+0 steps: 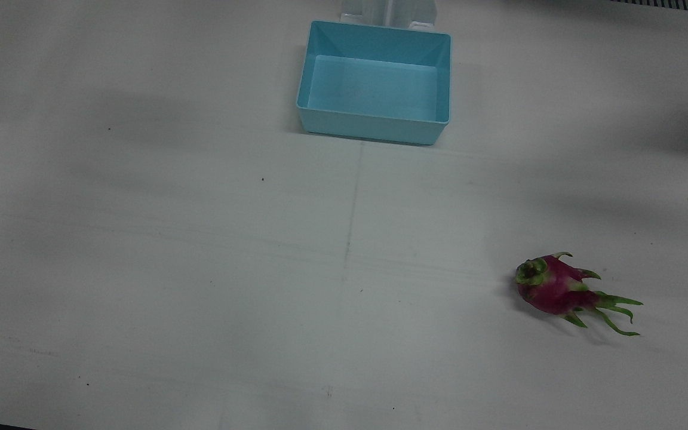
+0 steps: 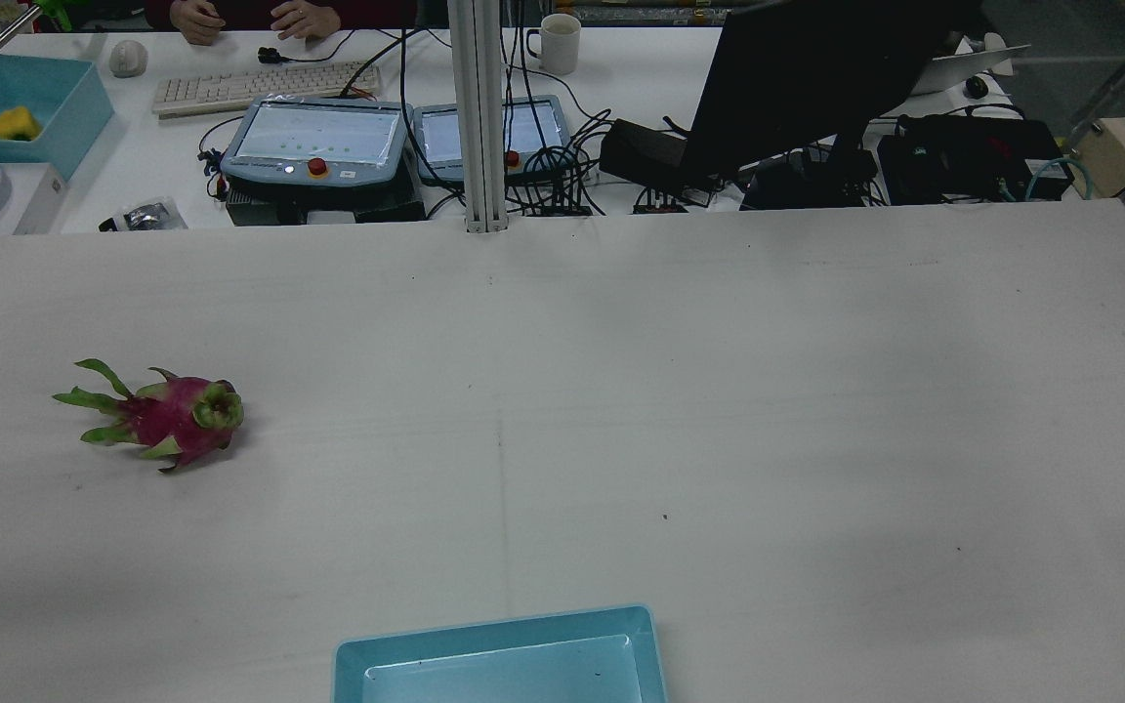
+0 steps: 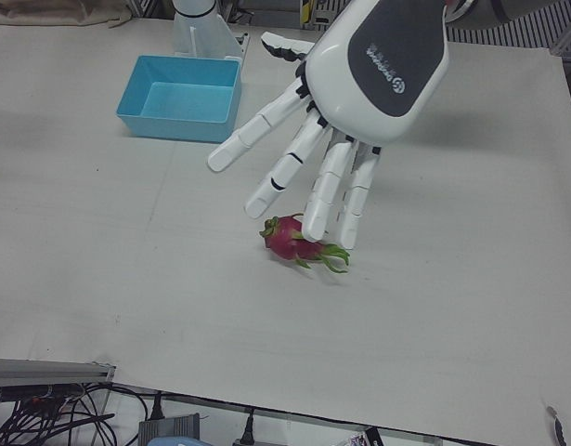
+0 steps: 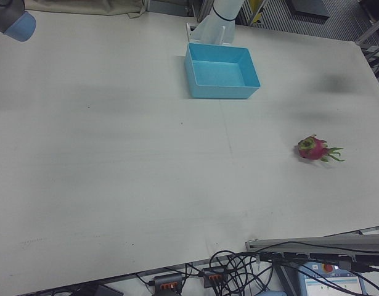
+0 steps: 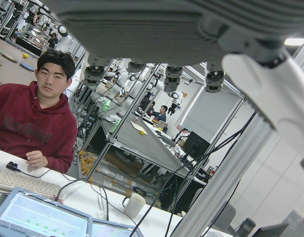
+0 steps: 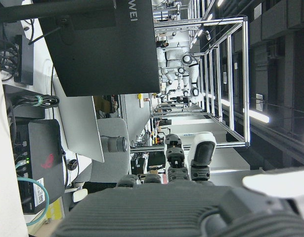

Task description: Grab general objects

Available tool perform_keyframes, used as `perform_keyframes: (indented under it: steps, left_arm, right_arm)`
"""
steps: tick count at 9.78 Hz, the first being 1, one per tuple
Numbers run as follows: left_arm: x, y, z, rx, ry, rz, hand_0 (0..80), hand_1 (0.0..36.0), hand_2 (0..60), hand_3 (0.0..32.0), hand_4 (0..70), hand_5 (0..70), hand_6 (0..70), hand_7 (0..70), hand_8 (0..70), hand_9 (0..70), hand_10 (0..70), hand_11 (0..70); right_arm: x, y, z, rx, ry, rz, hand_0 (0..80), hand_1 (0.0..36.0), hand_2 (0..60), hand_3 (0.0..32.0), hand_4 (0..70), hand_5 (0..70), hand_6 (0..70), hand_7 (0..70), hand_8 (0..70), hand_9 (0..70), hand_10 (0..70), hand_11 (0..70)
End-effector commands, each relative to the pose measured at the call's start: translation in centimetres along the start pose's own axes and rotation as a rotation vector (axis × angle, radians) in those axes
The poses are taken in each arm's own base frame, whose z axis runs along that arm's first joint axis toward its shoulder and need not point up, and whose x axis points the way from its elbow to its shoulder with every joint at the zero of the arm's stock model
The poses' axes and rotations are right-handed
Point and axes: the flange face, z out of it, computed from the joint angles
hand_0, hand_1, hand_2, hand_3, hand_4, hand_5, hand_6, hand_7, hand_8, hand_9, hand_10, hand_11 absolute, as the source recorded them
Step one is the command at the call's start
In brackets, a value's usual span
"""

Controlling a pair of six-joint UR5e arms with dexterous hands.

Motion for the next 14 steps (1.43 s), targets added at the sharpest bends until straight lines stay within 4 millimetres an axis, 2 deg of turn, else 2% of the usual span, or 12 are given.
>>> perform_keyframes:
  steps: [1,2,4,5,6,8,9,10,11,12,14]
  left_arm:
    - [-3.9,4.6,0.9,0.028,-0.086,0.100,55.3,16.2,0.0,22.2,0.0,2.3,0.0,12.0,0.0,1.0,0.0,0.0]
    - [-6.8,7.2,1.5,0.010,-0.122,0.088,56.8,18.5,0.0,32.0,0.0,0.0,0.0,9.7,0.0,0.5,0.0,0.0]
    - [-14.0,11.0,0.6,0.033,-0.191,0.081,56.7,19.6,0.0,32.0,0.0,0.0,0.0,8.2,0.0,0.2,0.0,0.0]
    - [-16.2,12.1,-0.3,0.037,-0.198,0.080,56.6,19.9,0.0,32.0,0.0,0.0,0.0,9.2,0.0,0.4,0.0,0.0]
    - [-17.4,13.6,-0.4,0.027,-0.200,0.077,56.9,20.3,0.0,32.0,0.0,0.0,0.0,12.3,0.0,1.0,0.0,0.0]
    - [-19.4,16.7,-0.3,0.052,-0.189,0.076,53.7,17.9,0.0,32.0,0.0,0.0,0.0,9.0,0.0,0.4,0.0,0.0]
    - [-20.8,18.5,-0.4,0.079,-0.183,0.079,54.6,19.1,0.0,32.0,0.0,0.5,0.0,8.4,0.0,0.2,0.0,0.0]
    - [-22.6,20.5,-0.5,0.100,-0.188,0.086,55.2,20.5,0.0,32.0,0.0,0.4,0.0,7.1,0.0,0.0,0.0,0.0]
    - [-25.3,22.0,-0.5,0.123,-0.222,0.112,54.1,20.5,0.0,32.0,0.0,0.0,0.0,4.8,0.0,0.0,0.0,0.0]
    - [-26.0,22.5,-0.7,0.158,-0.214,0.121,52.1,19.1,0.0,32.0,0.0,0.0,0.0,4.2,0.0,0.0,0.0,0.0]
    - [-24.4,20.3,-0.4,0.218,-0.183,0.116,50.3,17.3,0.0,32.0,0.0,0.0,0.0,4.5,0.0,0.0,0.0,0.0]
  right_arm:
    - [0.0,-0.1,0.0,0.001,0.000,0.000,0.0,0.0,0.0,0.0,0.0,0.0,0.0,0.0,0.0,0.0,0.0,0.0]
    - [0.0,-0.1,0.0,0.001,0.000,0.000,0.0,0.0,0.0,0.0,0.0,0.0,0.0,0.0,0.0,0.0,0.0,0.0]
    - [0.0,-0.1,0.0,0.001,0.000,0.000,0.0,0.0,0.0,0.0,0.0,0.0,0.0,0.0,0.0,0.0,0.0,0.0]
    - [0.0,-0.1,0.0,0.001,0.000,0.000,0.0,0.0,0.0,0.0,0.0,0.0,0.0,0.0,0.0,0.0,0.0,0.0]
    - [0.0,-0.1,0.0,0.001,0.000,0.000,0.0,0.0,0.0,0.0,0.0,0.0,0.0,0.0,0.0,0.0,0.0,0.0]
    - [0.0,-0.1,0.0,0.001,0.000,0.000,0.0,0.0,0.0,0.0,0.0,0.0,0.0,0.0,0.0,0.0,0.0,0.0]
    - [0.0,-0.1,0.0,0.001,0.000,0.000,0.0,0.0,0.0,0.0,0.0,0.0,0.0,0.0,0.0,0.0,0.0,0.0]
    - [0.0,0.0,0.0,0.000,0.000,0.000,0.0,0.0,0.0,0.0,0.0,0.0,0.0,0.0,0.0,0.0,0.0,0.0]
    - [0.0,0.0,0.0,0.000,0.000,0.000,0.0,0.0,0.0,0.0,0.0,0.0,0.0,0.0,0.0,0.0,0.0,0.0]
    - [0.0,0.1,0.0,-0.002,0.000,0.000,0.0,0.0,0.0,0.0,0.0,0.0,0.0,0.0,0.0,0.0,0.0,0.0]
    - [0.0,0.2,0.0,-0.003,0.000,0.000,0.0,0.0,0.0,0.0,0.0,0.0,0.0,0.0,0.0,0.0,0.0,0.0]
